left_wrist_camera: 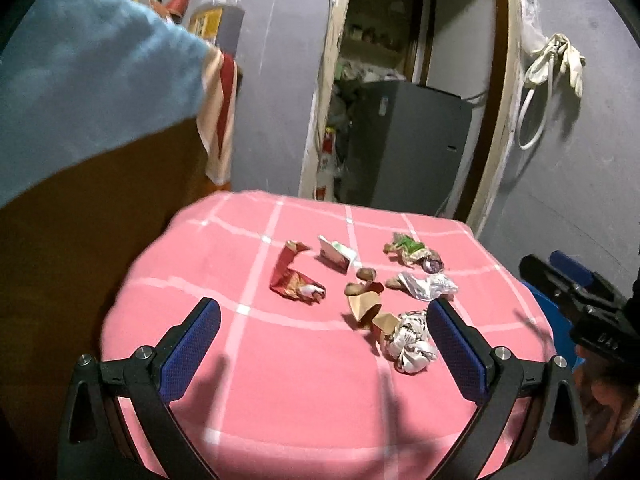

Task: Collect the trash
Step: 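Grasp the crumpled white foil with the right tool while the left grasps the tan paper scrap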

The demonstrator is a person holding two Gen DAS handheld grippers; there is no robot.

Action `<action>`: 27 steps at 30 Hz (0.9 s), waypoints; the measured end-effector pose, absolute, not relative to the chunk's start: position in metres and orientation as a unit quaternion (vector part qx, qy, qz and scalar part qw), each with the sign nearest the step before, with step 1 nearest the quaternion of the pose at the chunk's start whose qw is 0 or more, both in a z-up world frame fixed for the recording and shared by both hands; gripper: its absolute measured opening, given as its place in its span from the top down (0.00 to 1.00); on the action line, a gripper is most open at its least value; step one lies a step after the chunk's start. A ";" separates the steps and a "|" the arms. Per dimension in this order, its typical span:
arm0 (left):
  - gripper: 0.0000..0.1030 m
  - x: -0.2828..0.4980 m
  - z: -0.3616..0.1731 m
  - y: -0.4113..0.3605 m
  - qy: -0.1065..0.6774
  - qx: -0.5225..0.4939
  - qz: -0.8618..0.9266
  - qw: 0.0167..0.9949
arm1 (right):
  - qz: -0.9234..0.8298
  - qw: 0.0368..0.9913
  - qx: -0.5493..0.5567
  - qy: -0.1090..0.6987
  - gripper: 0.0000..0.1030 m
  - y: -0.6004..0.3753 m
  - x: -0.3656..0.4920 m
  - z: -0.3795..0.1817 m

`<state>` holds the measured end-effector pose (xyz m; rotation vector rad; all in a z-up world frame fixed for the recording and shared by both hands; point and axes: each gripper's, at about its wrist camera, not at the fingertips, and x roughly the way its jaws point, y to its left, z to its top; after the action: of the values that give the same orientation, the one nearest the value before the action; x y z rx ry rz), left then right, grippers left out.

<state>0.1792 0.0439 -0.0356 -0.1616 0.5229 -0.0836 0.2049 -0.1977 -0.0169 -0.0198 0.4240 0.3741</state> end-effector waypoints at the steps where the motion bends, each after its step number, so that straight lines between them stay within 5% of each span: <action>1: 0.02 0.183 -0.036 0.045 0.264 -0.088 -0.046 0.959 | 0.185 0.958 -0.011 0.216 0.05 -0.197 0.208 -0.019; 7: 0.06 0.203 -0.040 0.045 0.297 -0.107 -0.066 0.947 | 0.193 0.941 -0.017 0.277 0.16 -0.191 0.236 -0.029; 20: 0.48 0.241 -0.055 0.040 0.382 -0.150 -0.101 0.906 | 0.220 0.899 -0.020 0.378 0.34 -0.170 0.285 -0.054; 27: 0.70 0.245 -0.057 0.050 0.402 -0.188 -0.111 0.889 | 0.232 0.878 -0.021 0.418 0.59 -0.163 0.296 -0.067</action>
<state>0.2450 0.0496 -0.0568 -0.3904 0.8359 -0.2315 0.2964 -0.1632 -0.0669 -0.0432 0.8728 0.4841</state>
